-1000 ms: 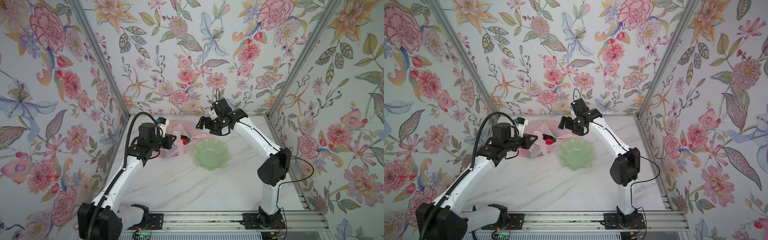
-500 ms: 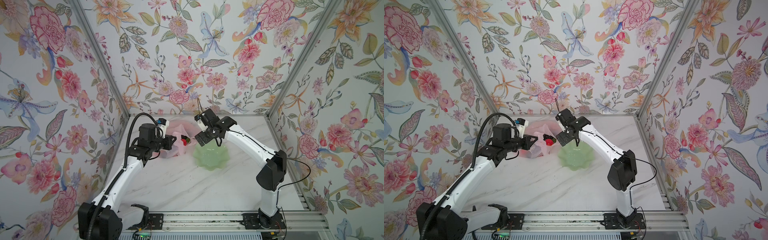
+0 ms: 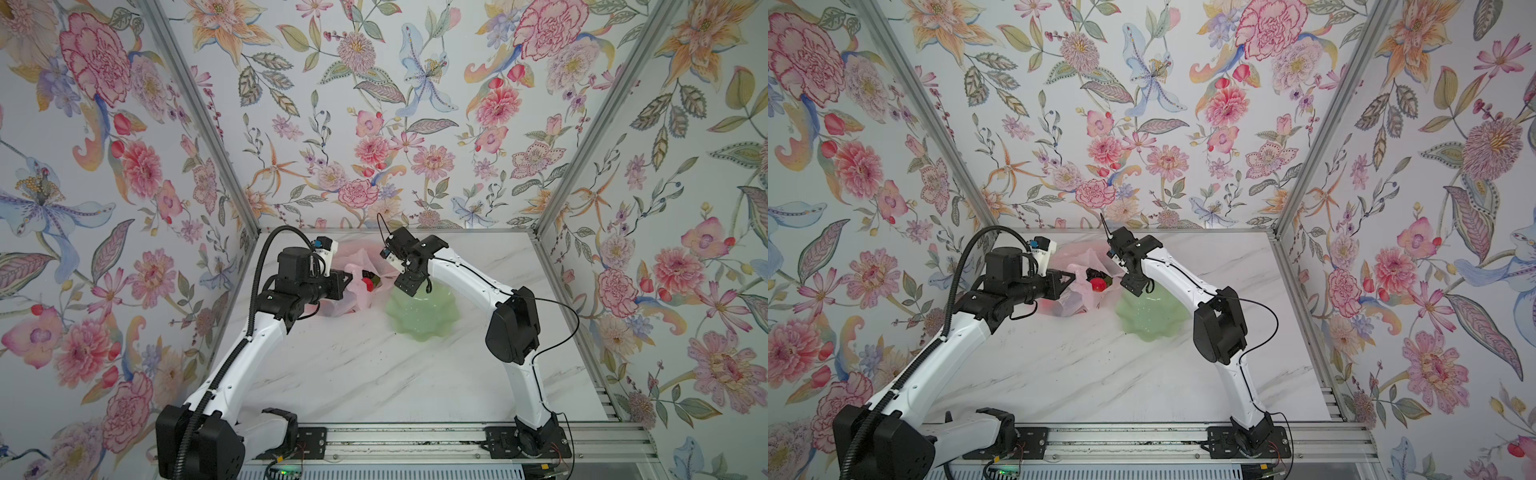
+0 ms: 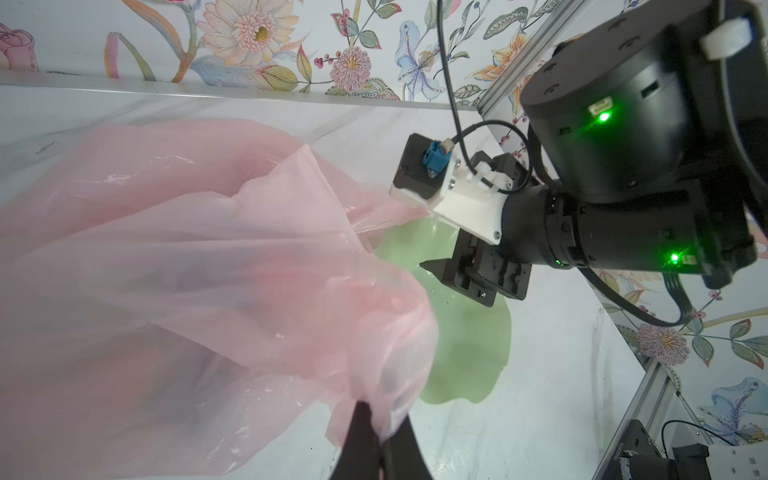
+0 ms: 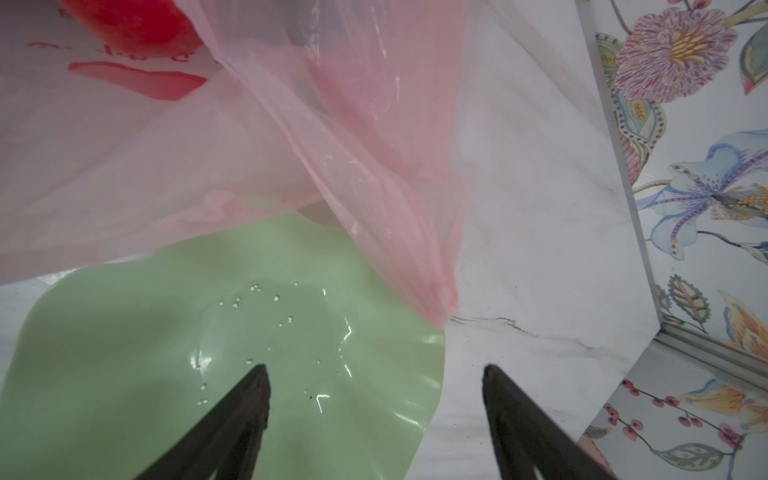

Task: Place the fruits into the plastic bag
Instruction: 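Grasp the bag's handle edge nearest the dish with the right gripper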

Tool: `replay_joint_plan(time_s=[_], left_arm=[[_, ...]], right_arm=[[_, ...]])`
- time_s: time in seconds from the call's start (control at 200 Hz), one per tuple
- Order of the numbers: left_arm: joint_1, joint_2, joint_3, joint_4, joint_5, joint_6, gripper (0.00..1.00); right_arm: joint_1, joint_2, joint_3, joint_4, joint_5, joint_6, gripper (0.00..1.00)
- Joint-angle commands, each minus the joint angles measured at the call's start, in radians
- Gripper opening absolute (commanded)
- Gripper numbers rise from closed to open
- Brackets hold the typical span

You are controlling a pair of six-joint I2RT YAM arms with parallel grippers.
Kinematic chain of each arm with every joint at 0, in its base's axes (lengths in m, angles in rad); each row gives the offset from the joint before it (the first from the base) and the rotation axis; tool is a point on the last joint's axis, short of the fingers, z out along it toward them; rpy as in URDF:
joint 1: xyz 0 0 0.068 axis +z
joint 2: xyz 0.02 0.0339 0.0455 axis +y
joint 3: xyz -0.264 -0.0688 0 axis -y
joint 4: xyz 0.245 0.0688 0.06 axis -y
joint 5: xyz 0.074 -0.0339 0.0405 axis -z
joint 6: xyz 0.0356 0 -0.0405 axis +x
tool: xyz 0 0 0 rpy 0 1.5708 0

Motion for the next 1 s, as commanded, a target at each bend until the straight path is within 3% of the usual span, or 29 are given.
replay_joint_plan(time_s=[0.0,0.395,0.706,0.996], left_arm=[[0.013,0.009,-0.011,-0.001,0.006,0.003,0.0],[0.015,0.024,-0.012,-0.003,0.01,0.007,0.0],[0.015,0.032,-0.012,-0.001,0.019,0.001,0.0],[0.016,0.036,-0.016,0.0,0.022,0.001,0.0]], right_arm=[[-0.021,0.04,0.049,-0.032,-0.009,0.012,0.78],[-0.084,0.111,0.116,-0.045,-0.071,0.083,0.61],[-0.131,0.185,0.209,-0.055,-0.122,0.159,0.54],[-0.148,0.211,0.234,-0.055,-0.18,0.209,0.34]])
